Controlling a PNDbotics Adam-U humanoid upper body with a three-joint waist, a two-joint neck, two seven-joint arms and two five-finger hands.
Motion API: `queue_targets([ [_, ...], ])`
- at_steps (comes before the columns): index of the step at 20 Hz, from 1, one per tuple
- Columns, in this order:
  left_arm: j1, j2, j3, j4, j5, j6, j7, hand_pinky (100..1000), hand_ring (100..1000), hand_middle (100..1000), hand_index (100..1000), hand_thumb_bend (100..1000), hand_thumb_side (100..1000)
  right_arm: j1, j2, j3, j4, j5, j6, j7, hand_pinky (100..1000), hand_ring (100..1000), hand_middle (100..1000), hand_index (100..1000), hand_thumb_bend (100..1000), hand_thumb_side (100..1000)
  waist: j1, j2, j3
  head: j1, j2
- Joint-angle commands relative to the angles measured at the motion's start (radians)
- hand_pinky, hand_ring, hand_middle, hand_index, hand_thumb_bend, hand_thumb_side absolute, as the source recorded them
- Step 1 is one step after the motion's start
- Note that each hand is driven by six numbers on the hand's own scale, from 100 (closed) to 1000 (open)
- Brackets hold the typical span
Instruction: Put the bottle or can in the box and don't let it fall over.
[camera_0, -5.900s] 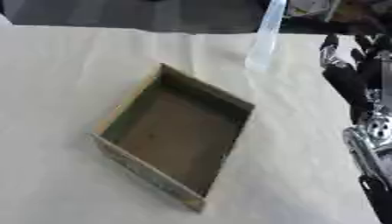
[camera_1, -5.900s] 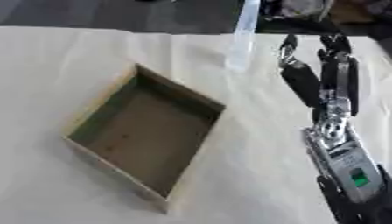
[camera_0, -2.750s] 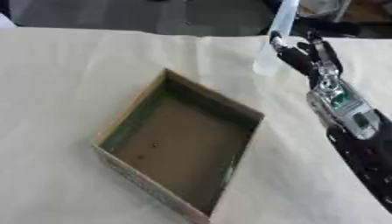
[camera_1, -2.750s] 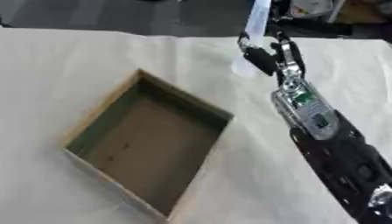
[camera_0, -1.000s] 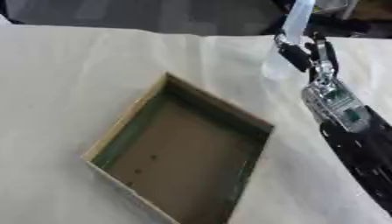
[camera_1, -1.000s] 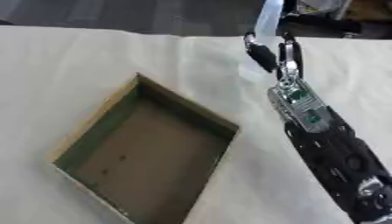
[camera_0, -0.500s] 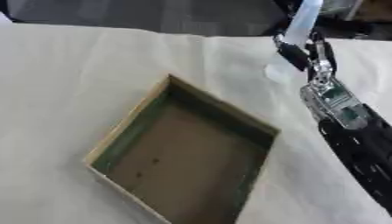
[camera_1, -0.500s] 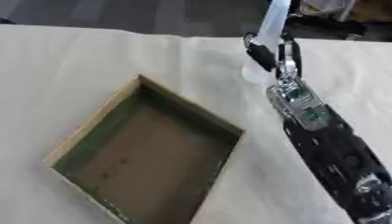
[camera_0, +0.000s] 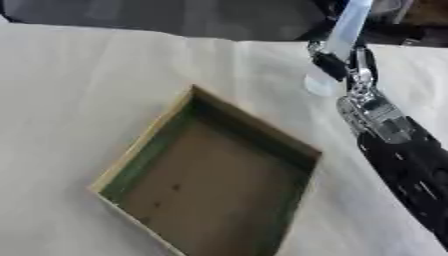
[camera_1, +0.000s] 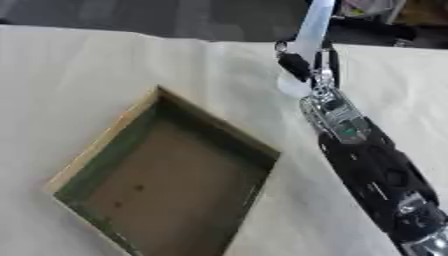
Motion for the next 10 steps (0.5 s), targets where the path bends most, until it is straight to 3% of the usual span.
queue_targets([
  [1, -0.007, 0.014, 0.006, -0.016, -0.001, -0.002, -0.002, 1000, 847, 845, 794, 328, 624, -0.016, -0.031, -0.014, -0.010, -0.027, -0.012, -0.021, 1000, 1000, 1000, 831, 421, 100, 0.006, -0.019, -0.001, 0.003, -0.006],
  [2, -0.007, 0.014, 0.006, -0.015, -0.001, -0.002, -0.002, 1000, 847, 845, 793, 328, 623, -0.015, -0.029, -0.014, -0.014, -0.040, -0.013, -0.028, 1000, 1000, 1000, 806, 337, 100, 0.007, -0.020, -0.002, 0.004, -0.004],
  [3, -0.006, 0.014, 0.006, -0.015, -0.001, -0.002, -0.002, 1000, 847, 845, 793, 328, 623, -0.015, -0.026, -0.014, -0.014, -0.055, -0.010, -0.035, 1000, 1000, 1000, 806, 337, 100, 0.007, -0.022, -0.003, 0.004, -0.001],
  [5, -0.005, 0.014, 0.006, -0.015, 0.000, -0.002, -0.002, 1000, 847, 845, 792, 325, 620, -0.015, -0.019, -0.013, -0.017, -0.085, -0.010, -0.048, 1000, 1000, 1000, 749, 220, 100, 0.009, -0.026, -0.006, 0.007, 0.007],
  [6, -0.005, 0.014, 0.007, -0.015, 0.001, -0.002, -0.002, 1000, 846, 845, 792, 324, 619, -0.015, -0.016, -0.013, -0.019, -0.102, -0.014, -0.051, 1000, 1000, 1000, 705, 100, 100, 0.010, -0.028, -0.007, 0.008, 0.013],
  [10, -0.005, 0.014, 0.007, -0.016, 0.004, -0.001, -0.003, 1000, 846, 844, 791, 321, 617, -0.019, -0.004, -0.005, -0.024, -0.178, -0.047, -0.045, 1000, 1000, 1000, 575, 100, 100, 0.014, -0.037, -0.011, 0.014, 0.037],
])
